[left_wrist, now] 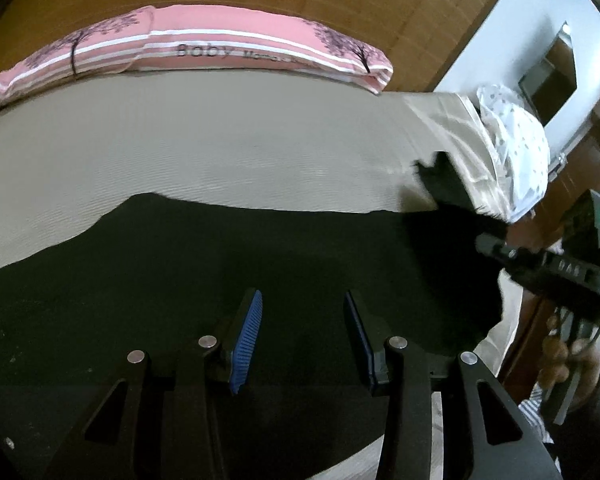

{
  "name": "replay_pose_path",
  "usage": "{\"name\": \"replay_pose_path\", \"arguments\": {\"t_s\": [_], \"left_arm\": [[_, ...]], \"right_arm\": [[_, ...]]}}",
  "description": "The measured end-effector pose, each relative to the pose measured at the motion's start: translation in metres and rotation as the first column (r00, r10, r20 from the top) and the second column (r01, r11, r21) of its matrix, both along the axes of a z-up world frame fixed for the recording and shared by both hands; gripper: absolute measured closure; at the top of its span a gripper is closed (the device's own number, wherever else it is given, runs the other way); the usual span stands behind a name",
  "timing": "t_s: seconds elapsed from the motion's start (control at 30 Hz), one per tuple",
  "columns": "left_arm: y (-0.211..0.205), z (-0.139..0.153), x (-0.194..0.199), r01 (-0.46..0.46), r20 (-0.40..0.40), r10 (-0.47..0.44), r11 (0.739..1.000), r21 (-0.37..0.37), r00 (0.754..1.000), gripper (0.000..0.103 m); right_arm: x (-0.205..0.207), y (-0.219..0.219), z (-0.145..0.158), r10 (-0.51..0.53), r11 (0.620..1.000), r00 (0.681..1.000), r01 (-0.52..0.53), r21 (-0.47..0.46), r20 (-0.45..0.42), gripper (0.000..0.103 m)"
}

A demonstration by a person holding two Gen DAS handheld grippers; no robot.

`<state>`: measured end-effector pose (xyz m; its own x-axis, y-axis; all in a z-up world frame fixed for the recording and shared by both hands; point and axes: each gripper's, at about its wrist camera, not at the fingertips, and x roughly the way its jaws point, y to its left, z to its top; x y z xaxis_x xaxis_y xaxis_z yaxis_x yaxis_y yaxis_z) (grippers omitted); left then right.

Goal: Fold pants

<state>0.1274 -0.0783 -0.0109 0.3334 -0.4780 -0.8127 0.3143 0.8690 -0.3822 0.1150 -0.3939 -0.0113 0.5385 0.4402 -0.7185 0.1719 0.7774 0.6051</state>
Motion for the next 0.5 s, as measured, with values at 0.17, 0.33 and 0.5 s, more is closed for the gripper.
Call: {"name": "replay_pose_path", "arguments": {"t_s": [0.17,0.33,0.5], "left_arm": [[0.023,-0.001,-0.001,-0.029,-0.035,0.027,0.998,-0.052,0.999,0.059],[0.038,-0.004,-0.004,-0.053,-0.077,0.045,0.994,-0.099,0.996,0.059],[0.047,-0.006,-0.007,-0.067,-0.107,0.052,0.988,-0.139,0.993,0.059]], "right_arm": [[0.001,0.065,-0.010,0.190,0.982,0.981,-0.190,0.015,-0.034,0.094],[-0.007,0.115,-0.021,0.355,0.933,0.930,-0.359,-0.036,-0.091,0.094],[-0.016,0.140,-0.030,0.430,0.899,0.895,-0.437,-0.038,-0.122,0.093]]}}
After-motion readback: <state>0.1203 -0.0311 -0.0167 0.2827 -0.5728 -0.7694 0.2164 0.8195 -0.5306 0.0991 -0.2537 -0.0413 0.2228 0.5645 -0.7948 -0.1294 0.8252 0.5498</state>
